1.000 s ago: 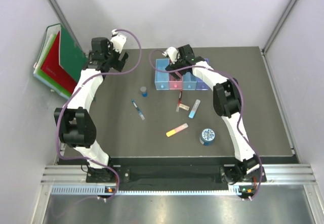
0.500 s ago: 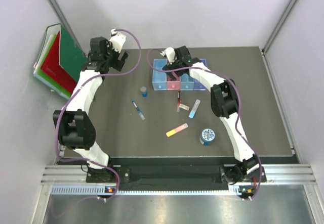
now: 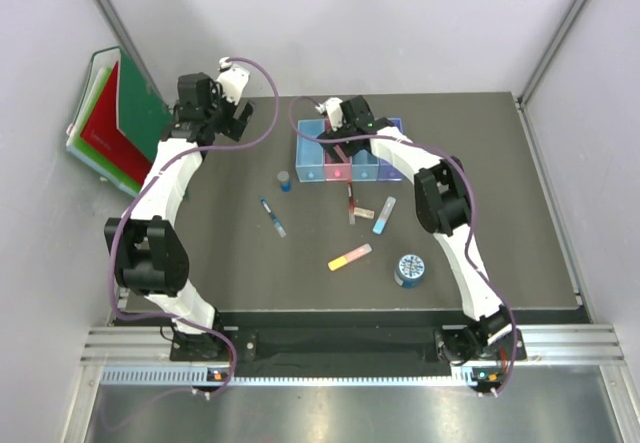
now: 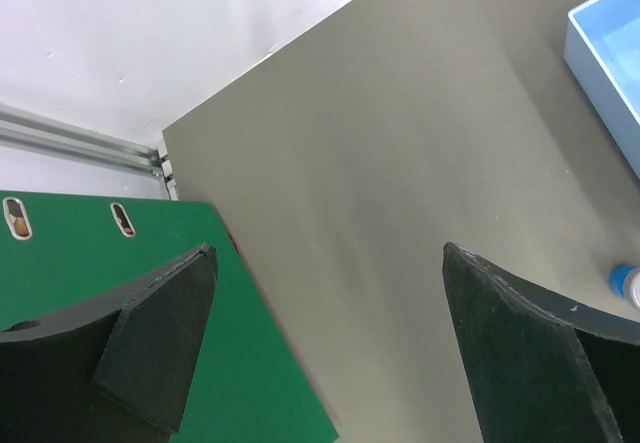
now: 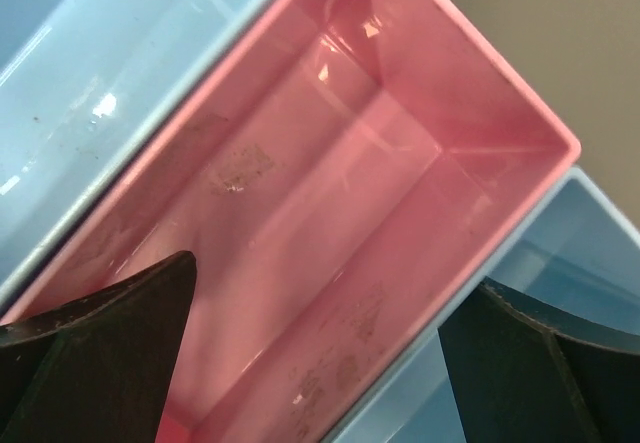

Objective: Sort the stationery into containers
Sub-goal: Move the storage box to the center of the board.

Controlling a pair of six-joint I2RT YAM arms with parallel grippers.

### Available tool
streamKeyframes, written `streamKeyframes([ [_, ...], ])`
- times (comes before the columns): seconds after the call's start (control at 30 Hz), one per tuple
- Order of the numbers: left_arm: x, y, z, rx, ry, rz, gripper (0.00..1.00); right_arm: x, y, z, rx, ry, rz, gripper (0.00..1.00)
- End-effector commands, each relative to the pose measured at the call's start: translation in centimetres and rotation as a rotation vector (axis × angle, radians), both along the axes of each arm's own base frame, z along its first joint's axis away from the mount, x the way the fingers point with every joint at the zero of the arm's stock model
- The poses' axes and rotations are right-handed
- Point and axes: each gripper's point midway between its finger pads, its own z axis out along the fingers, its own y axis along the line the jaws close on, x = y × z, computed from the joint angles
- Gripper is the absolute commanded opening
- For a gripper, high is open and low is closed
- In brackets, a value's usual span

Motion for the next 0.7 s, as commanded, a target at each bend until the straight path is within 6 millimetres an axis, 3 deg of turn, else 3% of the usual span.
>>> streamKeyframes([
  [0.0, 0.3, 0.1, 3.6, -0.001, -0.1, -0.01, 0.99, -2.2, 0.6, 3.5, 0.034, 0.005, -0.002, 0.98],
  [0.3, 0.2, -0.1, 3.3, -0.013, -0.086, -0.015, 0.99, -3.9, -0.5, 2.8, 0.022, 0.05, -0.035, 0.97],
  [0.67, -0.1, -0.2, 3.5, -0.021, -0.074, -0.018, 0.99, -4.2, 0.7, 2.4, 0.109, 0.102, -0.132, 0.96],
])
